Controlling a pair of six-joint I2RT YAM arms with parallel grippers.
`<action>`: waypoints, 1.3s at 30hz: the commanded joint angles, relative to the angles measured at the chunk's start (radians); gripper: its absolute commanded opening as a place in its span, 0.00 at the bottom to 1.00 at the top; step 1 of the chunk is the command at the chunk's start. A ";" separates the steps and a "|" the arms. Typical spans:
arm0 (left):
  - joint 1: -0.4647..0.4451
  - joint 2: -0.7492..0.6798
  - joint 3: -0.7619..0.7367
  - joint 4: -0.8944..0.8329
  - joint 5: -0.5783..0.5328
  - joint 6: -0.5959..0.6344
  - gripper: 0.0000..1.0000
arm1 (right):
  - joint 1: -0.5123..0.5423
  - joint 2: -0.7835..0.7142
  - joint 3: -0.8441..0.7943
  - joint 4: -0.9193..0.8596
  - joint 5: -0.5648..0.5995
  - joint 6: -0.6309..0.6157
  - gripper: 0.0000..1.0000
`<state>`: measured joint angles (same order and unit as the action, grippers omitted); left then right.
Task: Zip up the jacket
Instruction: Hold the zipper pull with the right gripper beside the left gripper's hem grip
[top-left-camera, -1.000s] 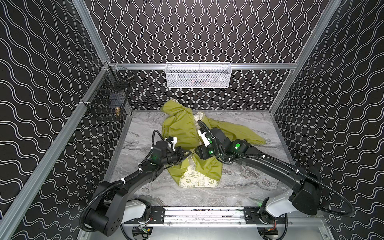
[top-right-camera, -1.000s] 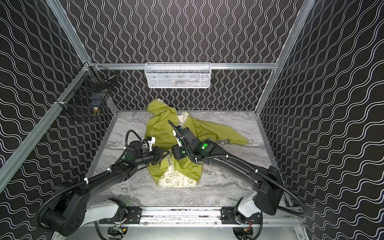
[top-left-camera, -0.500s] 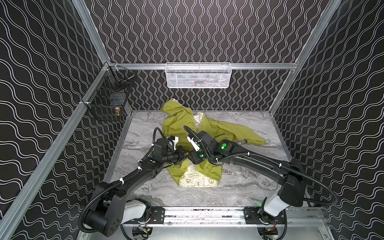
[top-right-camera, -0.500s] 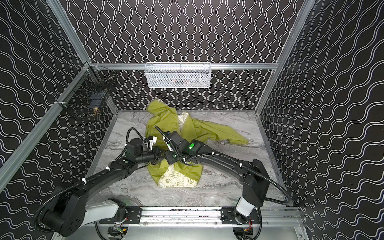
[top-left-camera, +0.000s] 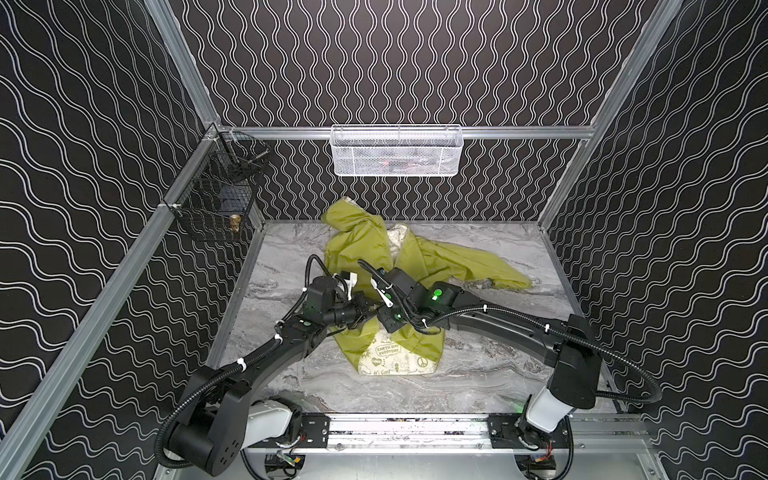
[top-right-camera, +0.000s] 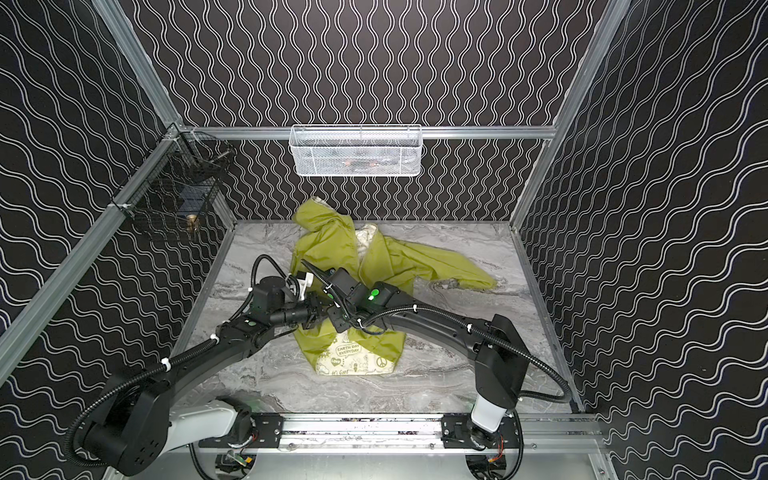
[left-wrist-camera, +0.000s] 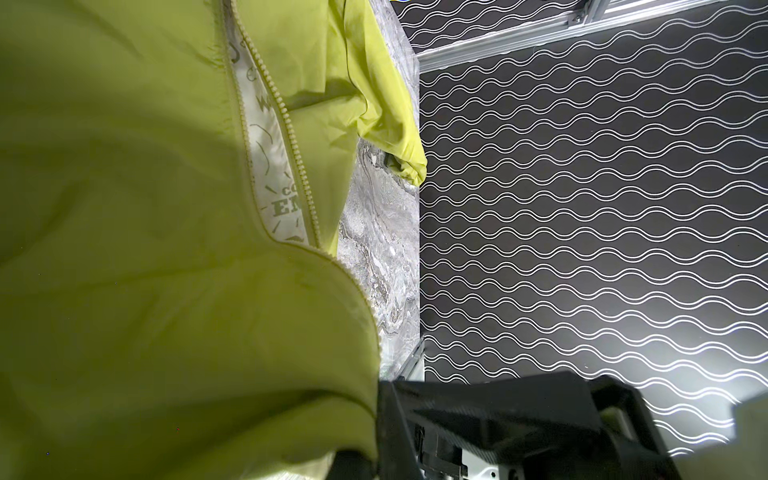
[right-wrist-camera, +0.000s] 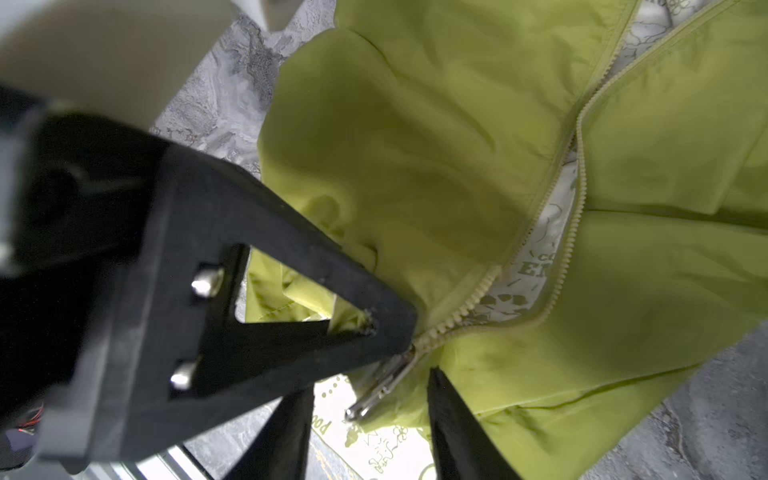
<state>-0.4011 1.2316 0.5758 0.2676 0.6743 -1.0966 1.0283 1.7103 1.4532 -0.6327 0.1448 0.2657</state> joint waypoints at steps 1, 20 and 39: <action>0.001 -0.007 0.012 0.005 0.014 0.007 0.00 | 0.003 0.002 -0.001 -0.009 0.024 -0.004 0.44; 0.001 0.001 0.012 0.012 0.021 0.008 0.00 | 0.003 -0.028 -0.033 0.004 0.036 0.003 0.26; 0.001 0.005 0.009 0.014 0.026 0.012 0.00 | 0.001 -0.036 -0.036 0.014 0.021 -0.004 0.32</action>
<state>-0.4011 1.2377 0.5774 0.2676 0.6834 -1.0939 1.0283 1.6756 1.4132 -0.6296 0.1734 0.2699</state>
